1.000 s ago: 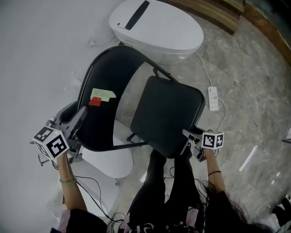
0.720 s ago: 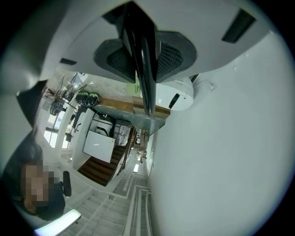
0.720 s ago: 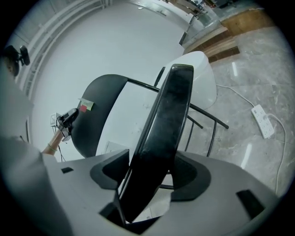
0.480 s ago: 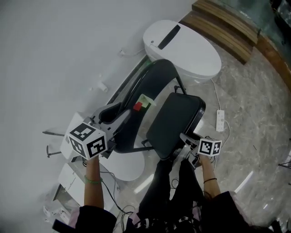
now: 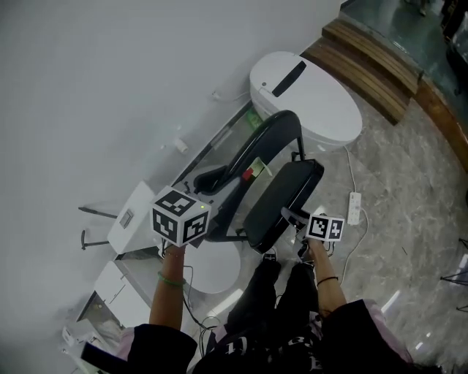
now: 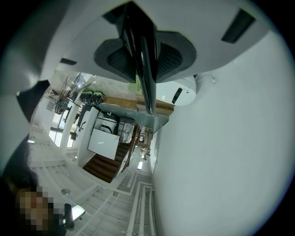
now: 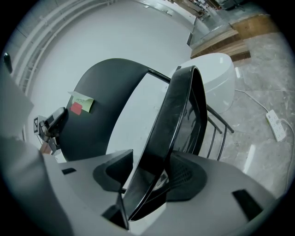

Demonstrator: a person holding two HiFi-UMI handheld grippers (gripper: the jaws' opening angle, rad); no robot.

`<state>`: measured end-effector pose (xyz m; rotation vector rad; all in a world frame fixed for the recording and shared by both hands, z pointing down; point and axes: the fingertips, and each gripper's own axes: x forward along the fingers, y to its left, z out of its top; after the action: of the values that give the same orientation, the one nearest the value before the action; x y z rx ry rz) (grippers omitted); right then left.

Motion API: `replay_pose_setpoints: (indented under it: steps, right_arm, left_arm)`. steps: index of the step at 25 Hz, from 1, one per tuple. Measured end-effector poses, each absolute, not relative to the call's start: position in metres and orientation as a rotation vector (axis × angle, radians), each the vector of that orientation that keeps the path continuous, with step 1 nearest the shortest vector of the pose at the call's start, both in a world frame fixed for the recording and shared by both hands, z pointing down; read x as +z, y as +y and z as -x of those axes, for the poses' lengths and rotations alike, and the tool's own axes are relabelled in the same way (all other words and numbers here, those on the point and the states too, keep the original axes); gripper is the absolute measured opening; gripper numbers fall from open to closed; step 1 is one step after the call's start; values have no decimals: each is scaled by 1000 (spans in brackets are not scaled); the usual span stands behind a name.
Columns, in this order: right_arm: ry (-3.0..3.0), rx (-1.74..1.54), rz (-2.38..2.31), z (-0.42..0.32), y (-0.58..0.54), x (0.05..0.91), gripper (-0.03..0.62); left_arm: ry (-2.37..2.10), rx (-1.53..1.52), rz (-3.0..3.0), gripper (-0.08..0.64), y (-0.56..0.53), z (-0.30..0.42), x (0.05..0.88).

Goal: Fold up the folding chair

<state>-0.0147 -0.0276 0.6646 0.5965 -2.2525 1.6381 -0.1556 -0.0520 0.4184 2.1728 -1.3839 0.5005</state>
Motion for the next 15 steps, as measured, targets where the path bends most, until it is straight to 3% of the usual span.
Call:
replay_pose_setpoints:
  steps: [15]
  right_arm:
    - [-2204,1677,-326,58,-39,648,151]
  left_arm:
    - [-1320,523,-2081,133,-62,170,420]
